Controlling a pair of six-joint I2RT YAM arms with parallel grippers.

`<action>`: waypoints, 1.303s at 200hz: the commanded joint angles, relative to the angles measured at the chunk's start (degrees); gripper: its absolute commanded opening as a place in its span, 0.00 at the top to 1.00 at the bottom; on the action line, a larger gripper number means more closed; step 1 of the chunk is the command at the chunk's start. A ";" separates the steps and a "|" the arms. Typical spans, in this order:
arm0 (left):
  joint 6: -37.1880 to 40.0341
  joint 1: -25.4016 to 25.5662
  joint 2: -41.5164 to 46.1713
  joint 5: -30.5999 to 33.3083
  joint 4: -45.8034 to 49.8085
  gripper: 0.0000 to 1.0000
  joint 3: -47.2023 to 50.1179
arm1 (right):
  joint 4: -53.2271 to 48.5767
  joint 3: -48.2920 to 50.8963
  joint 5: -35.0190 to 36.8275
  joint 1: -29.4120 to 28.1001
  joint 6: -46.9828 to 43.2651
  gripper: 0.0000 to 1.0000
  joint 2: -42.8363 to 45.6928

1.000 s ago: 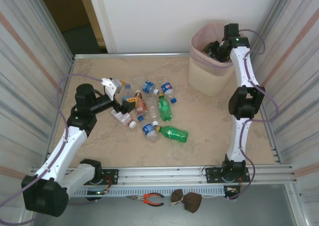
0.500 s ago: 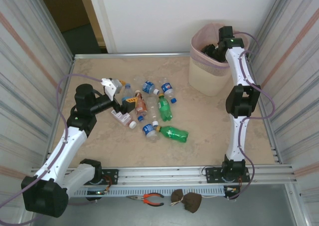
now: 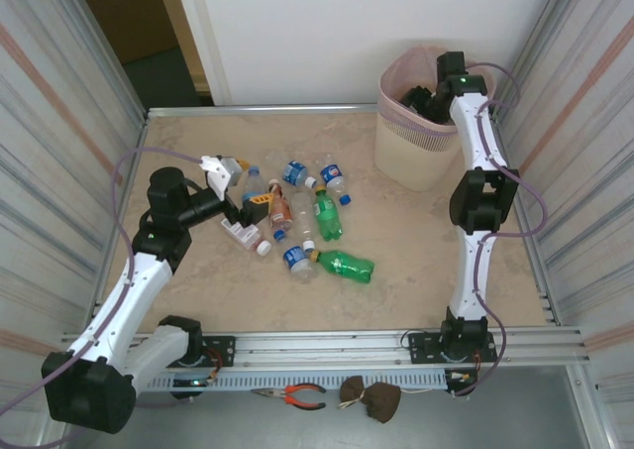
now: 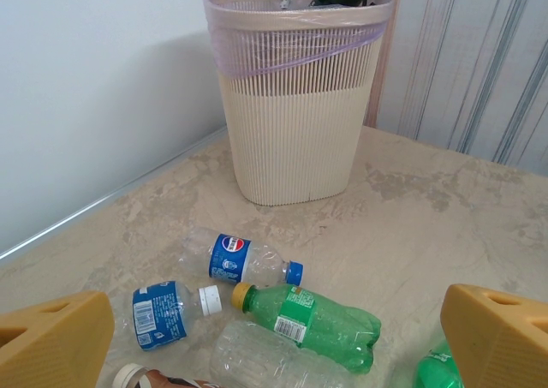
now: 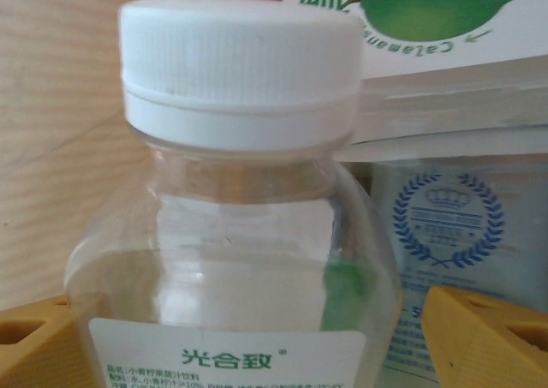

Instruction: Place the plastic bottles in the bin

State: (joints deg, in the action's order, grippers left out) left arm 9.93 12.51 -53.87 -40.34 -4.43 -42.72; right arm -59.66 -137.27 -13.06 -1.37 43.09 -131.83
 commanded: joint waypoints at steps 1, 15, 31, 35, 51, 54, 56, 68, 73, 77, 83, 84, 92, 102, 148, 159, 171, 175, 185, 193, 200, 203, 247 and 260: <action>0.98 0.49 1.50 0.23 0.38 0.01 -0.81 | -4.78 -1.11 2.60 0.32 0.42 0.10 4.24; 0.97 0.49 1.53 0.14 0.38 0.01 -0.82 | -4.86 -1.72 2.61 0.33 0.25 0.09 5.58; 0.95 0.49 1.65 0.15 0.38 0.01 -0.70 | -4.87 -1.93 2.81 0.26 -0.04 0.08 7.13; 1.00 0.49 1.60 0.17 0.38 0.01 -0.70 | -4.90 -1.99 2.86 0.24 -0.09 0.08 7.52; 0.80 0.45 1.74 0.07 0.38 0.01 -0.70 | -5.05 -2.21 3.33 0.28 -0.20 0.08 9.00; 0.86 0.49 1.68 0.08 0.32 0.01 -0.70 | -5.03 -2.29 3.46 0.24 -0.32 0.08 9.26; 0.81 0.49 1.75 0.08 0.30 0.01 -0.70 | -5.03 -2.34 3.61 0.25 -0.38 0.08 9.45; 0.79 0.49 1.83 0.06 0.16 0.01 -0.70 | -5.11 -2.62 4.07 0.22 -0.72 0.09 10.55; 0.77 0.50 1.79 0.06 0.21 0.01 -0.71 | -5.21 -2.71 4.22 0.25 -0.86 0.08 11.02; 0.74 0.49 1.77 0.00 0.21 0.01 -0.68 | -5.28 -2.88 4.38 0.24 -0.99 0.08 11.35; 0.79 0.54 1.79 0.00 0.21 0.01 -0.73 | -5.23 -2.99 4.53 0.31 -1.25 0.09 11.90; 0.74 0.52 1.81 0.00 0.21 0.01 -0.71 | -5.22 -3.00 4.53 0.31 -1.30 0.09 12.01; 0.71 0.50 1.80 0.03 0.20 0.01 -0.71 | -5.33 -3.17 4.67 0.18 -1.77 0.09 12.75; 0.70 0.50 1.83 -0.09 0.14 0.01 -0.61 | -5.38 -3.43 4.94 0.05 -2.30 0.09 13.58; 0.58 0.49 1.58 -0.21 0.03 0.01 -0.61 | -6.41 -3.97 8.17 -1.11 -6.86 0.12 18.03; 0.55 0.49 1.64 -0.29 -0.03 0.01 -0.66 | -6.69 -3.84 8.98 -1.83 -10.01 0.13 19.15; 0.54 0.51 1.56 -0.27 -0.06 0.01 -0.63 | -6.70 -3.41 9.76 -3.01 -14.64 0.14 20.57; 0.53 0.50 1.55 -0.31 -0.06 0.01 -0.61 | -6.70 -3.21 10.08 -3.45 -16.37 0.14 21.04; 0.57 0.49 1.54 -0.27 -0.06 0.01 -0.63 | -6.44 -2.29 9.85 -4.49 -20.87 0.14 22.28; 0.60 0.49 1.56 -0.27 -0.06 0.01 -0.61 | -5.94 -0.98 9.81 -5.23 -23.98 0.14 23.43; 0.51 0.50 1.45 -0.28 -0.06 0.01 -0.69 | -5.51 0.16 9.44 -5.85 -26.47 0.14 24.52; 0.52 0.52 1.48 -0.27 -0.10 0.01 -0.75 | -5.30 0.79 9.22 -6.03 -27.53 0.14 24.97; 0.44 0.48 1.27 -0.27 -0.14 0.01 -0.62 | -3.64 9.46 5.68 -9.20 -39.35 0.13 31.78; 0.42 0.48 1.20 -0.40 -0.32 0.01 -0.62 | -2.34 13.59 5.87 -10.88 -42.82 0.13 34.32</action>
State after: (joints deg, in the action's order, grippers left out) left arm 9.89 12.51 -53.32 -40.36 -4.29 -42.72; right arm -63.99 -129.01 -6.09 -9.96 10.85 -102.06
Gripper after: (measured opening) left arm 0.987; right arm 0.868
